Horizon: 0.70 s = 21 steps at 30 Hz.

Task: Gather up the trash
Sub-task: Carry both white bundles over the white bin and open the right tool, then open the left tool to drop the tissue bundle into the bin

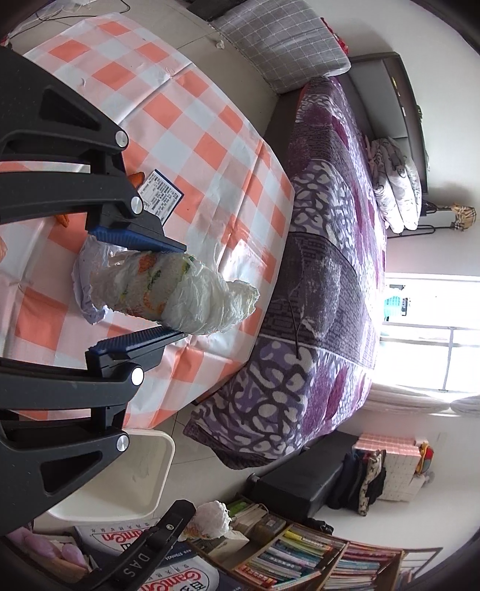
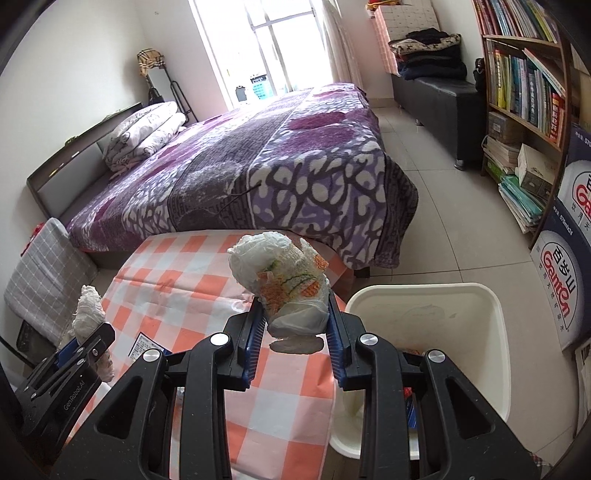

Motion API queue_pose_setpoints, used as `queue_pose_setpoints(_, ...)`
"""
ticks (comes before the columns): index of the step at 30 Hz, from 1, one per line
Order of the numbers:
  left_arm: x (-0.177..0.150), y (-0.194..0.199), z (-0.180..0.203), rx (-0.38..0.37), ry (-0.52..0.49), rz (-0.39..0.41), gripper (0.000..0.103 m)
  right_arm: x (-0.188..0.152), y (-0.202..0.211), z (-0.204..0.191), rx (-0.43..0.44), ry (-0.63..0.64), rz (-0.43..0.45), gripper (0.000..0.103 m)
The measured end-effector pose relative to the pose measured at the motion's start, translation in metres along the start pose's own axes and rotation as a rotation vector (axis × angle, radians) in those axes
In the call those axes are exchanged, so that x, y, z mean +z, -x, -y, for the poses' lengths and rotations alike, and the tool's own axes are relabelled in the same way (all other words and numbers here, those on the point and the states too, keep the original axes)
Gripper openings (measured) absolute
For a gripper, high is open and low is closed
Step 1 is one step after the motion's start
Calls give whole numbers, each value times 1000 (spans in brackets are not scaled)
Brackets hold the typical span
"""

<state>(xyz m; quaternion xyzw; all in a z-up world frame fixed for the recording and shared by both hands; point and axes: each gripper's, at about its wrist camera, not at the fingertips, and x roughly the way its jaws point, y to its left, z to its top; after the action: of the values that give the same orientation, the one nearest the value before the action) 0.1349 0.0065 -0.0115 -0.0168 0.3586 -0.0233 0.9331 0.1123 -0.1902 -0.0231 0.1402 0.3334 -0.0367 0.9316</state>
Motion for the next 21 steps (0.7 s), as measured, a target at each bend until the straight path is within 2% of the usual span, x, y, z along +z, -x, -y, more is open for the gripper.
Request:
queue_pose_setpoints(10, -4, 3, 48, -56, -79, -2, 39, 8, 15, 49, -61, -96, 27, 32)
queue_pose_setpoints(12, -7, 3, 58, -69, -95, -7, 39, 9, 17, 59, -73, -118, 24, 37)
queue_pose_setpoints(14, -9, 3, 67, -81, -110, -14, 39, 10, 21, 69, -82, -143, 30, 52)
queue_pose_setpoints(21, -18, 1, 97, -127, -153, -39, 39, 14, 35, 102, -112, -236, 59, 72)
